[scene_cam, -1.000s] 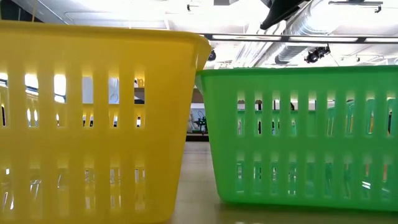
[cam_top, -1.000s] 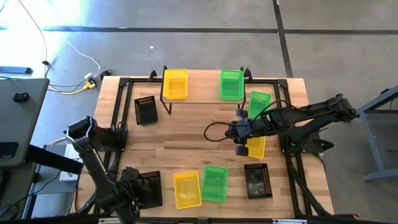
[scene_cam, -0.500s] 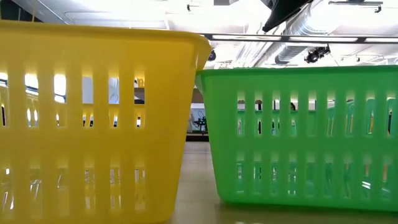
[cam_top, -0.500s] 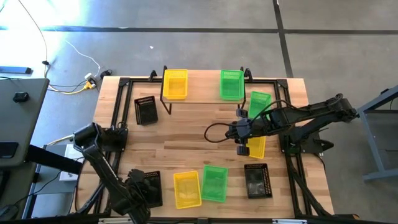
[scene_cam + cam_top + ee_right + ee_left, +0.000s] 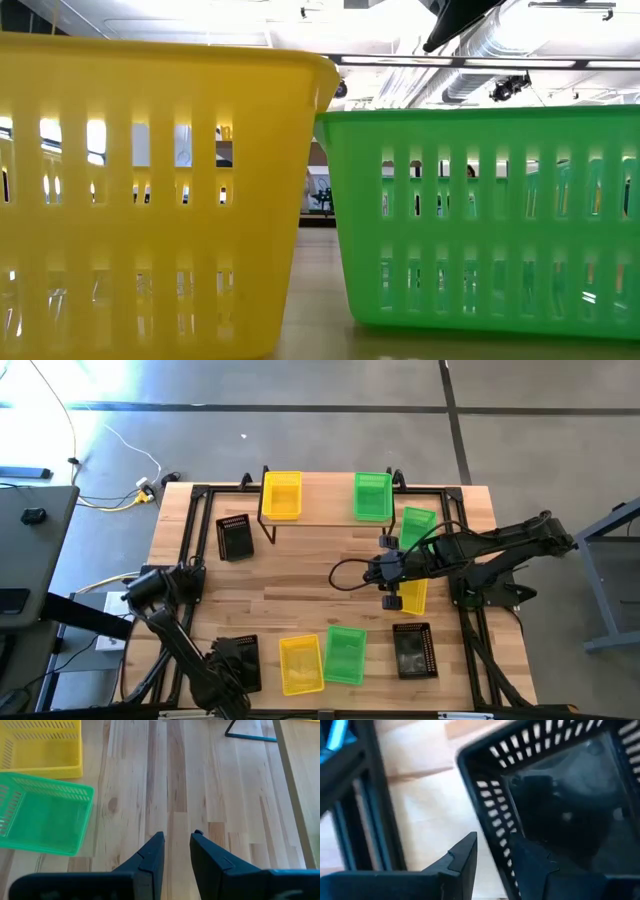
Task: Stack baskets on shelf by color
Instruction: Put the bottom left black bin on the shelf
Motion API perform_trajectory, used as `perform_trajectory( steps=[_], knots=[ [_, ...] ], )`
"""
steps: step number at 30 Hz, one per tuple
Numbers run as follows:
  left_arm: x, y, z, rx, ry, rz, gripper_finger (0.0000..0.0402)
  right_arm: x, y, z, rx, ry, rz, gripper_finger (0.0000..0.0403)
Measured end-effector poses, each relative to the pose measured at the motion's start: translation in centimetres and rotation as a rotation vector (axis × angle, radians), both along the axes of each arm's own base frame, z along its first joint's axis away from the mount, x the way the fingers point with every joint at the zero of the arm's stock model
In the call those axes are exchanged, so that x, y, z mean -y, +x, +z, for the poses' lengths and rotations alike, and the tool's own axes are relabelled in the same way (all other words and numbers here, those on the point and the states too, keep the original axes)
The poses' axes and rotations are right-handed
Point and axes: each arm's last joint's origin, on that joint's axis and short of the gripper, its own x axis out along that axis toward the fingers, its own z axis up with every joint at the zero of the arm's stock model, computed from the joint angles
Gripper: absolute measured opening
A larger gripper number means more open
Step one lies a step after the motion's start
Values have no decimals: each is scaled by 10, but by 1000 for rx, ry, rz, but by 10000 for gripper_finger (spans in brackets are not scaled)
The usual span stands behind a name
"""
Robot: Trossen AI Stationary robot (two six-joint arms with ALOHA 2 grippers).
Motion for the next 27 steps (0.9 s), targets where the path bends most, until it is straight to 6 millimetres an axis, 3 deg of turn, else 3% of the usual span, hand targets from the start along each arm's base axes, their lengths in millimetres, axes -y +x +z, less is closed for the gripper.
perform_trajectory(
  steps=[6,13,17,27],
  knots=[
    [1,3,-3,14,-11,-2,82,0,0,0,-1,0,0,78],
    [-1,3,-3,8,5,-9,10,0,0,0,0,15,-11,78],
    [-3,5,-2,9,3,-3,10,0,0,0,-3,27,-3,78],
    [-33,21,33,144,-7,47,3,-15,0,2,15,96,142,78]
  ],
)
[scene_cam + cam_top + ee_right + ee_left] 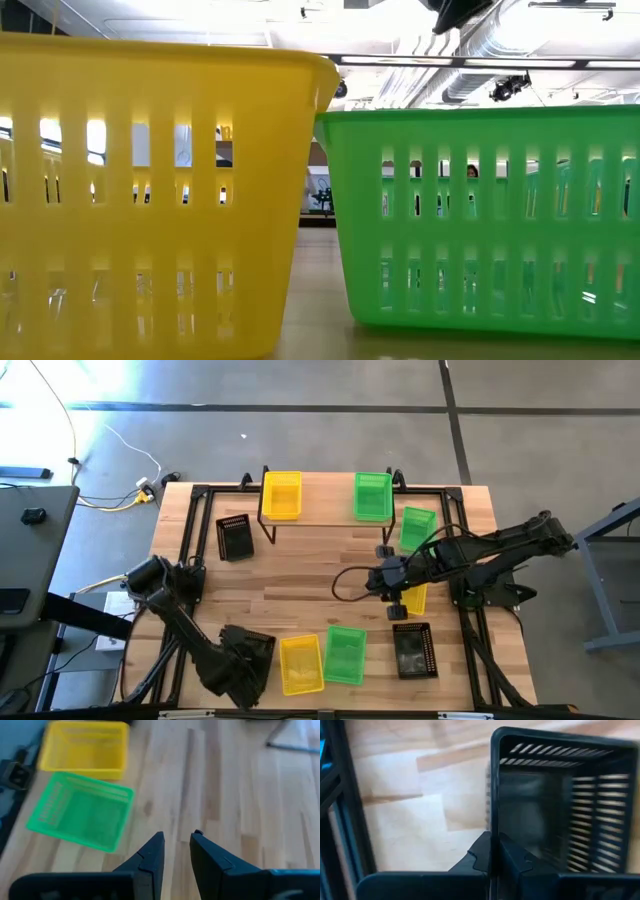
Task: Stack baskets on shelf by color
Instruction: Put the bottom left black bin on the shelf
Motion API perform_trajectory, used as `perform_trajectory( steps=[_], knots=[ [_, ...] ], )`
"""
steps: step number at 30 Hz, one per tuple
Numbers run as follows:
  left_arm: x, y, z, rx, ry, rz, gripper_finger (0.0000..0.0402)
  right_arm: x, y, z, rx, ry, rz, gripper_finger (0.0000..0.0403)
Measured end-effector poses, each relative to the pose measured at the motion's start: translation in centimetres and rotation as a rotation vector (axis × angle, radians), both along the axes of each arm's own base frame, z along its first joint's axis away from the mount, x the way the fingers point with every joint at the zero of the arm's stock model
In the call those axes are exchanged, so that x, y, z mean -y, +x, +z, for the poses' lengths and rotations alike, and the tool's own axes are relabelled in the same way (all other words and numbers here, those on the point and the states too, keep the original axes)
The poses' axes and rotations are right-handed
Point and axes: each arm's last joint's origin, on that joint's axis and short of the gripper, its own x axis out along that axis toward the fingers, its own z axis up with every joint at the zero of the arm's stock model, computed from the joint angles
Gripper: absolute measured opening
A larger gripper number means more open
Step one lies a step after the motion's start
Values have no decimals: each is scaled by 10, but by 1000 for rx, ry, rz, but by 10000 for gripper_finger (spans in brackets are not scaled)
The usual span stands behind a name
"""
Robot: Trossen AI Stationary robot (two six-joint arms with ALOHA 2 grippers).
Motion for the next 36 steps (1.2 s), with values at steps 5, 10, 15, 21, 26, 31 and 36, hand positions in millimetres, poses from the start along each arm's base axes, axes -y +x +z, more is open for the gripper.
perform_trajectory(
  steps=[5,10,15,21,26,31,36],
  knots=[
    [-19,4,19,50,16,33,2,-13,1,4,64,-16,93,78],
    [-38,2,38,52,26,68,2,-23,2,8,122,-34,162,78],
    [-60,1,56,106,59,104,1,-31,5,13,207,-55,226,78],
    [-88,7,74,200,110,122,2,-34,11,24,350,-93,283,78],
    [-110,18,85,227,123,122,2,-34,16,32,452,-125,306,78],
    [-133,32,97,265,148,112,2,-29,22,39,532,-137,288,78],
    [-154,40,107,275,164,98,2,-22,27,48,630,-156,266,78]
  ],
)
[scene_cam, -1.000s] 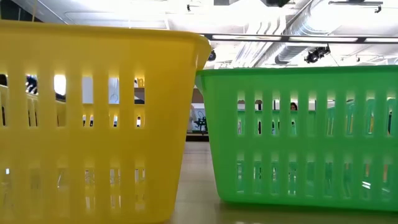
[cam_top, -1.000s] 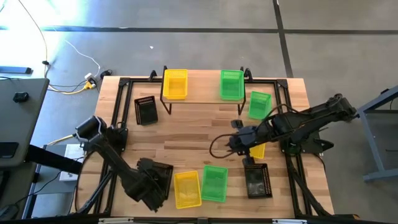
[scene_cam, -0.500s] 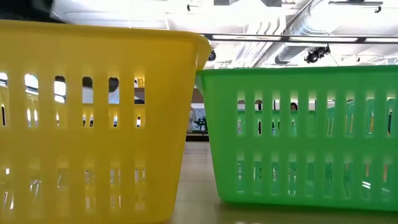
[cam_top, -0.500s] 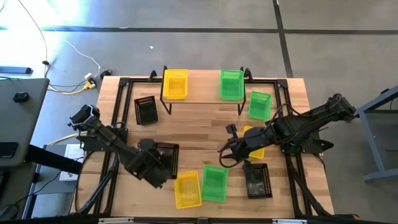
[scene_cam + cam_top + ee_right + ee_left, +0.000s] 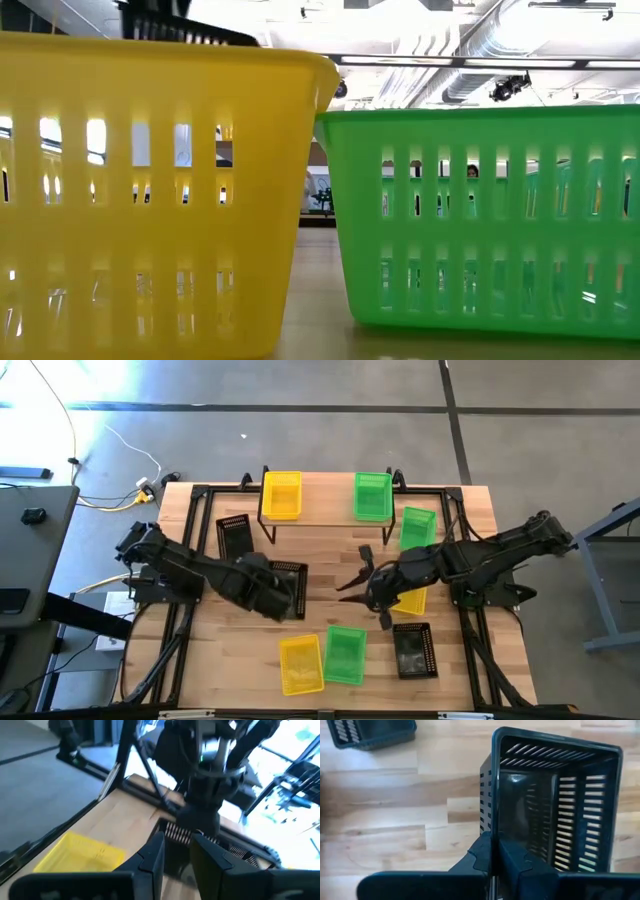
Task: Stack baskets on shelf by color
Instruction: Put the bottom left black bin on the shelf
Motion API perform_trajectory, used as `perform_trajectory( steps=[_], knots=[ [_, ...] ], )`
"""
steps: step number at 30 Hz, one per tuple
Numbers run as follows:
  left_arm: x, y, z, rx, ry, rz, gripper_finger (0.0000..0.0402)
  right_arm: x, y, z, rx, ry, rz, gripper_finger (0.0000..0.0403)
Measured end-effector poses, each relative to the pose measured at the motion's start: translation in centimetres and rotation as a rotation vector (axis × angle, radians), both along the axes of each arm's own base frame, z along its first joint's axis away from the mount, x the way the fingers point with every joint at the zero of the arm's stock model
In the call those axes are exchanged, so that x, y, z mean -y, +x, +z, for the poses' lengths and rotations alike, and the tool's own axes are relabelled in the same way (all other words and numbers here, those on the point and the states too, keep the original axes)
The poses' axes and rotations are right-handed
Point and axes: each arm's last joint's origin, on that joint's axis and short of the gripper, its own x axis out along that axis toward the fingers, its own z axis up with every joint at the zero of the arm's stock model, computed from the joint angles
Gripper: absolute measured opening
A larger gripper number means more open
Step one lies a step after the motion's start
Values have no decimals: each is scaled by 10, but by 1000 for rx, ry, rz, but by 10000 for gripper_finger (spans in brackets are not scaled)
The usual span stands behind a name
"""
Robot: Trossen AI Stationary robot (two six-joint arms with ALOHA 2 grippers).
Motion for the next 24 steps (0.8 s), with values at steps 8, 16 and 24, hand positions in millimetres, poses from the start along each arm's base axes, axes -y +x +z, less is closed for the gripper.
perform_trajectory(
  steps=[8,16,24],
  knots=[
    [-28,5,1,-27,0,20,3,12,11,2,52,30,-6,78],
    [-35,6,1,-39,1,21,3,5,39,-28,-32,45,23,78],
    [-37,7,1,-39,15,20,3,-3,68,-70,-132,21,25,78]
  ],
)
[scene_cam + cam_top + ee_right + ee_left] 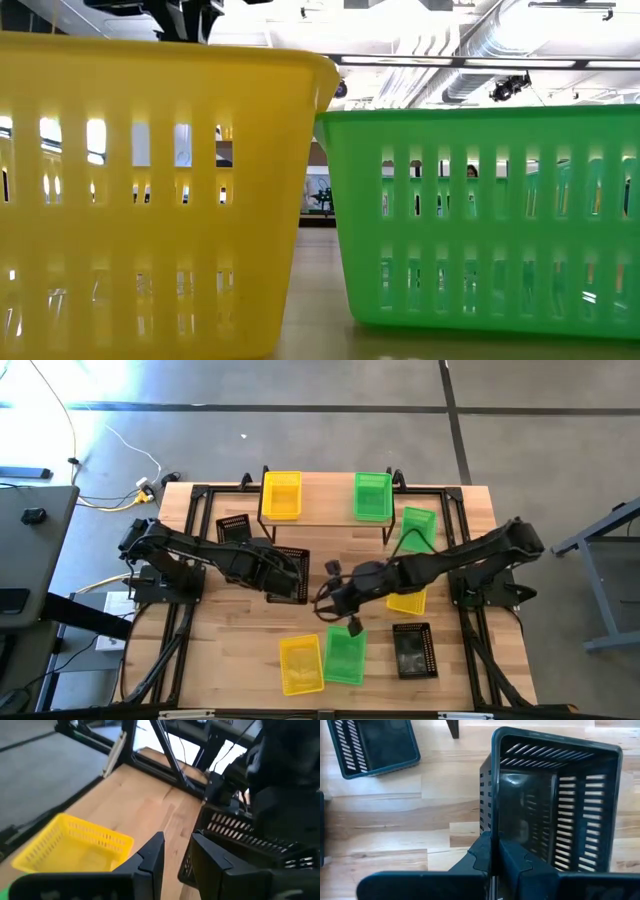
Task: Stack baskets on shelf by color
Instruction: Put the bottom left black bin on the shelf
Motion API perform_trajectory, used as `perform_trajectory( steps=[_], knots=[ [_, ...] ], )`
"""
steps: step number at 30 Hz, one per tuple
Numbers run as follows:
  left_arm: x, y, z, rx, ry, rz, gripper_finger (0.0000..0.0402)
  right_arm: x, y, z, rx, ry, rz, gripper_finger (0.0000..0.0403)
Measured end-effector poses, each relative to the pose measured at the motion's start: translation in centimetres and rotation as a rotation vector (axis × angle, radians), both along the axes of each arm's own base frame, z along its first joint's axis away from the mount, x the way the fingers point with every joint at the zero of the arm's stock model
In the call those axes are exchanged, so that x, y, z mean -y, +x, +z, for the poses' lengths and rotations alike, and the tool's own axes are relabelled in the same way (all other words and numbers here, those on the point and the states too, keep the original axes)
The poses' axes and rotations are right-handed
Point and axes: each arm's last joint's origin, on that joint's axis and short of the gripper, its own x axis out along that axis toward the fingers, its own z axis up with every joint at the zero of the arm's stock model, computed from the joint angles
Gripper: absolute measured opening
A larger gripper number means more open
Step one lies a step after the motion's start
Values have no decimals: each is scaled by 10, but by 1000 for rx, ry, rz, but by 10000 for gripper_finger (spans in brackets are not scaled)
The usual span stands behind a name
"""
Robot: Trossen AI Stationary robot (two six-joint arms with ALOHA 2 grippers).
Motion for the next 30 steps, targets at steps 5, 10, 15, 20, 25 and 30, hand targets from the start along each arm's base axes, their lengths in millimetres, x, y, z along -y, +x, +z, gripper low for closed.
perform_trajectory(
  steps=[5,10,15,20,25,30],
  knots=[
    [0,2,0,10,-1,-16,3,-4,15,-20,-18,27,-28,81],
    [1,6,0,58,-7,-16,3,-6,23,-35,-51,38,-30,108],
    [1,9,1,86,-4,-15,3,-5,26,-40,-62,48,-121,141],
    [1,11,1,115,3,-14,3,0,27,-40,-61,56,-158,157],
    [1,13,2,140,19,-11,3,3,26,-42,-93,78,-176,158],
    [-3,16,2,163,16,2,3,5,25,-46,-135,88,-195,158]
  ],
)
